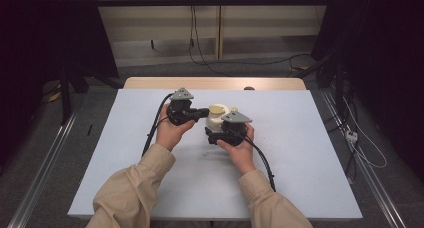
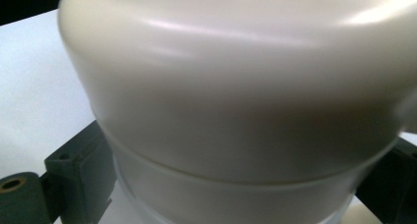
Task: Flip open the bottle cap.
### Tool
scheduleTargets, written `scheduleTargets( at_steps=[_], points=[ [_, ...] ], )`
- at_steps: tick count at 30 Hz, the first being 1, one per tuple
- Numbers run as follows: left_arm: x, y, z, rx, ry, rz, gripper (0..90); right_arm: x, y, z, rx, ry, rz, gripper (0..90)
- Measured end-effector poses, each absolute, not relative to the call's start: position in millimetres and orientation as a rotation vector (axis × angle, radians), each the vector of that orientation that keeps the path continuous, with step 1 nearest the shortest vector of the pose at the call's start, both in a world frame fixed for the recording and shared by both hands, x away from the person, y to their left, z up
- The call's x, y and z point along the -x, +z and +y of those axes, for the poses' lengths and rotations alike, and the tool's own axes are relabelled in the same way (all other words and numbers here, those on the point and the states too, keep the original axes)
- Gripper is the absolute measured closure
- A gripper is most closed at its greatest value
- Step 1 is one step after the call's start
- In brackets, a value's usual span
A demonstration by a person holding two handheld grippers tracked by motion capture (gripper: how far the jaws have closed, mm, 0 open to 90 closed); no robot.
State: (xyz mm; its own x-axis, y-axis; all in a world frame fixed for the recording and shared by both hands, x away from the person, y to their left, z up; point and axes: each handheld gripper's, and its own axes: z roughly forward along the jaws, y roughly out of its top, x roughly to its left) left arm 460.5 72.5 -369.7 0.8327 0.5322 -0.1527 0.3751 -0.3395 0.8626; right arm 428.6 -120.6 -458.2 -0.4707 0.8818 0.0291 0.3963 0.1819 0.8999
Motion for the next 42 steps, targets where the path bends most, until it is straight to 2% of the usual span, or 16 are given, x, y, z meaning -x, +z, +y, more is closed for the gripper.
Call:
scheduleTargets(
  at_steps=[42],
  points=[
    [-462, -363, 61, -1.957, 0.183, 0.652, 90.0, -429, -458, -121, -1.199, 1.249, 1.956, 5.1]
  ],
)
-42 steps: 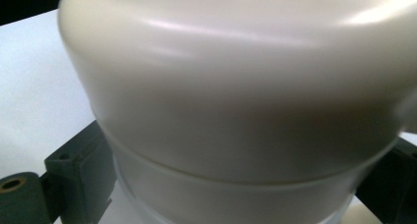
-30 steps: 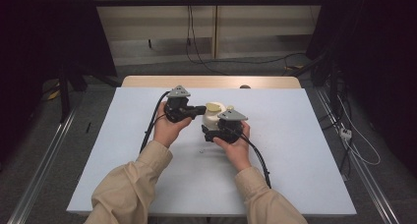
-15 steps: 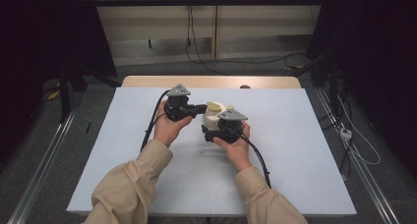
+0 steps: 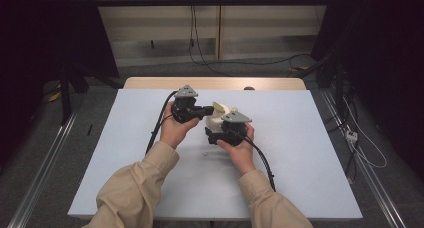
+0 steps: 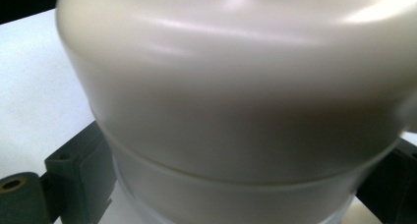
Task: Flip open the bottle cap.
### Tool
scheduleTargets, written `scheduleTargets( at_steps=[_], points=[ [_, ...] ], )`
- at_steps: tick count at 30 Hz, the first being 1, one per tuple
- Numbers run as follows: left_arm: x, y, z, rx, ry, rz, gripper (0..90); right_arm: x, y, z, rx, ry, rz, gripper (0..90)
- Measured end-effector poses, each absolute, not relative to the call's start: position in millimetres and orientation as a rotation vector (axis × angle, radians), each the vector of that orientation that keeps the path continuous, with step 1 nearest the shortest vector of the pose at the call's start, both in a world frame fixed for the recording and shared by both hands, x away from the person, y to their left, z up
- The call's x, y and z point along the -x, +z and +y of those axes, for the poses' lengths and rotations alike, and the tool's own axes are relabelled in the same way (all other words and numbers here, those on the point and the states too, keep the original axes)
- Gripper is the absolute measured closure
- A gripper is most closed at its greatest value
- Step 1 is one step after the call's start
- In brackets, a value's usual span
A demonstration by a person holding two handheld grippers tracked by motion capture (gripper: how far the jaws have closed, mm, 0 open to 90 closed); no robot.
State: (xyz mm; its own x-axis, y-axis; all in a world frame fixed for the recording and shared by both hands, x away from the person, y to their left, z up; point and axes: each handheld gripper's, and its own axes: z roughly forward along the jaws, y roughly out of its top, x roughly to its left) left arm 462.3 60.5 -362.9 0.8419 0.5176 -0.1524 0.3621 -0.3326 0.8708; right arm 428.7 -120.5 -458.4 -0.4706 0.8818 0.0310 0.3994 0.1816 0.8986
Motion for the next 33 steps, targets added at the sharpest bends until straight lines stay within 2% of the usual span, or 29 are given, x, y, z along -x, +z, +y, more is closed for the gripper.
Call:
scheduleTargets(
  at_steps=[33],
  points=[
    [-461.8, -358.0, 53.6, -1.948, 0.187, 0.649, 90.0, -428.5, -458.4, -119.8, -1.205, 1.244, 1.956, 5.1]
  ],
)
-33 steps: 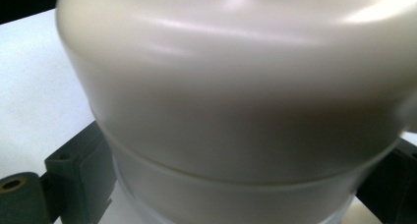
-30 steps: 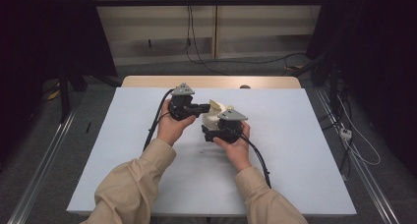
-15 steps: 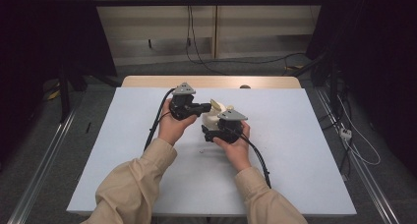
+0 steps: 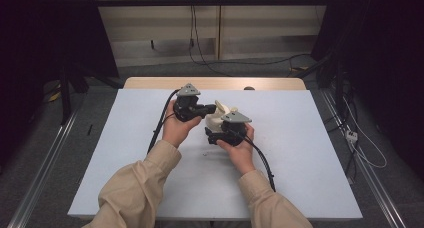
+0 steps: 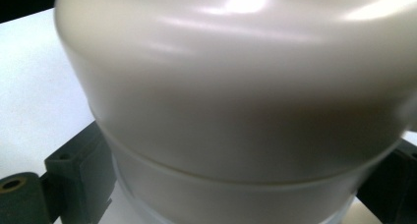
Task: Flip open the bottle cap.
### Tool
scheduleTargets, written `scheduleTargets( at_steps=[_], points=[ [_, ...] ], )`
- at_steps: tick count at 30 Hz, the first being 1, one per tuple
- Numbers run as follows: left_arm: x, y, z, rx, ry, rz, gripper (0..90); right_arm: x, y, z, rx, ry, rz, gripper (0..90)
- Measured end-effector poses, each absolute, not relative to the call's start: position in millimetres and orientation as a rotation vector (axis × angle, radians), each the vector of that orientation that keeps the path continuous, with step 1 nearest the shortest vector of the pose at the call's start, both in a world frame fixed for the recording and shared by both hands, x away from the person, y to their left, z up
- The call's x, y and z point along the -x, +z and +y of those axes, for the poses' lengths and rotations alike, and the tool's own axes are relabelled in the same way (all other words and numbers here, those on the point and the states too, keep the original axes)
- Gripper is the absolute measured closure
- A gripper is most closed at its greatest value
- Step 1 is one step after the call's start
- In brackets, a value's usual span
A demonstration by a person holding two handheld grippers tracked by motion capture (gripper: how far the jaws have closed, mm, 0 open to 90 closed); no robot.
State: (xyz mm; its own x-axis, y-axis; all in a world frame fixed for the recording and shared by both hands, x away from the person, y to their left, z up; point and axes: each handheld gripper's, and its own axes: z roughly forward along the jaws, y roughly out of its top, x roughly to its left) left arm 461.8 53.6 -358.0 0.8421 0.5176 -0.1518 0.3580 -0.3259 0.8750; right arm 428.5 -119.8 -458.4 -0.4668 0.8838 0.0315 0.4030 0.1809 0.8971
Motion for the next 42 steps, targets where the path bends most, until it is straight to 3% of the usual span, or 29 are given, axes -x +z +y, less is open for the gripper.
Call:
scheduleTargets(
  at_steps=[42],
  points=[
    [-463, -352, 37, -1.963, 0.194, 0.617, 90.0, -428, -459, -119, -1.21, 1.24, 1.952, 5.1]
  ],
)
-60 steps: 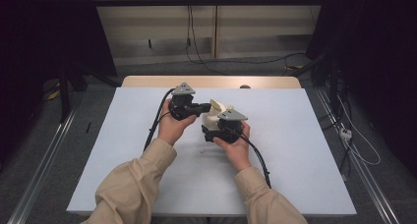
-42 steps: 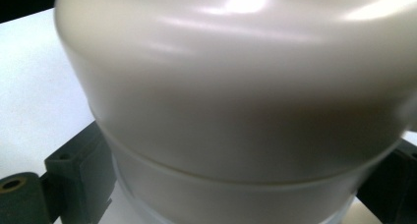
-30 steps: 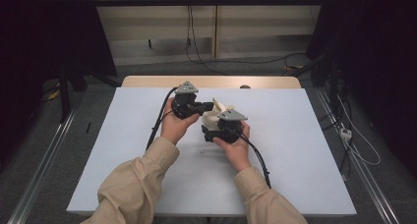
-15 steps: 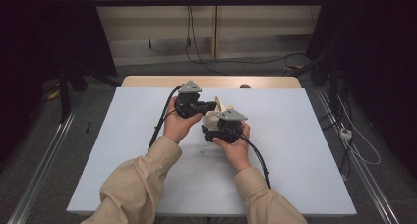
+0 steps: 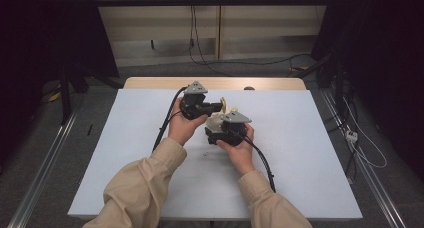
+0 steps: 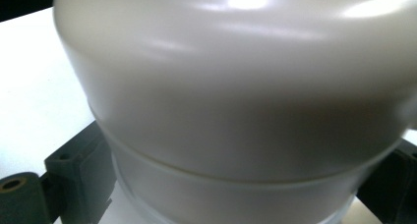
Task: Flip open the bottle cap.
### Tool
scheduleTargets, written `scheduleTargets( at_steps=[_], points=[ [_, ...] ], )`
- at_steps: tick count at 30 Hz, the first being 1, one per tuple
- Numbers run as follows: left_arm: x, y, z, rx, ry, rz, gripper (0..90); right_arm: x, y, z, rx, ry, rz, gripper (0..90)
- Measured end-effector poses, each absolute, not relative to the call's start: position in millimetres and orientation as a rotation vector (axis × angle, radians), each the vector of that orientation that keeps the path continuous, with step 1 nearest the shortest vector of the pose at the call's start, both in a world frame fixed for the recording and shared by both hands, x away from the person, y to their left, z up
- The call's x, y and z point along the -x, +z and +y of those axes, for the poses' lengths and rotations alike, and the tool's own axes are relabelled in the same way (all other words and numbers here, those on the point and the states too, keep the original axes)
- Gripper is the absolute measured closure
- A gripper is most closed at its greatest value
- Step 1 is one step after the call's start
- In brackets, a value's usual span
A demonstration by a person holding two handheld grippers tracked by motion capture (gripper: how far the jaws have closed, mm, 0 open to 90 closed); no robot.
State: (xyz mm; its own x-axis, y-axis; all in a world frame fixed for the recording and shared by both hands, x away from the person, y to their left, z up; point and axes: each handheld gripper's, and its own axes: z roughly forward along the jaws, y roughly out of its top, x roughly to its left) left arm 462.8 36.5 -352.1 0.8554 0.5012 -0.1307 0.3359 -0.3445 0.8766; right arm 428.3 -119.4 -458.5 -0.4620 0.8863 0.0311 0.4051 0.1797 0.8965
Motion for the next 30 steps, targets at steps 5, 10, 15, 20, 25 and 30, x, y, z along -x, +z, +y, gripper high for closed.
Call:
scheduleTargets(
  at_steps=[5, 10, 15, 20, 25, 30],
  points=[
    [-463.5, -352.0, 35.0, -1.96, 0.191, 0.615, 90.0, -428.3, -458.5, -119.3, -1.211, 1.24, 1.953, 5.1],
    [-463.4, -352.5, 32.4, -1.964, 0.19, 0.612, 90.0, -428.2, -458.6, -119.3, -1.212, 1.239, 1.952, 5.0],
    [-463.1, -352.8, 32.4, -1.966, 0.19, 0.612, 90.0, -427.9, -458.6, -119.0, -1.214, 1.236, 1.947, 5.0],
    [-462.7, -351.2, 35.6, -1.959, 0.196, 0.622, 89.8, -427.2, -459.3, -118.6, -1.213, 1.236, 1.939, 4.9],
    [-462.3, -348.6, 39.6, -1.949, 0.209, 0.643, 81.1, -426.1, -460.0, -118.2, -1.215, 1.233, 1.925, 4.6],
    [-461.6, -347.8, 41.5, -1.949, 0.222, 0.662, 65.9, -421.0, -459.9, -119.0, -1.222, 1.2, 1.945, 4.4]
  ],
)
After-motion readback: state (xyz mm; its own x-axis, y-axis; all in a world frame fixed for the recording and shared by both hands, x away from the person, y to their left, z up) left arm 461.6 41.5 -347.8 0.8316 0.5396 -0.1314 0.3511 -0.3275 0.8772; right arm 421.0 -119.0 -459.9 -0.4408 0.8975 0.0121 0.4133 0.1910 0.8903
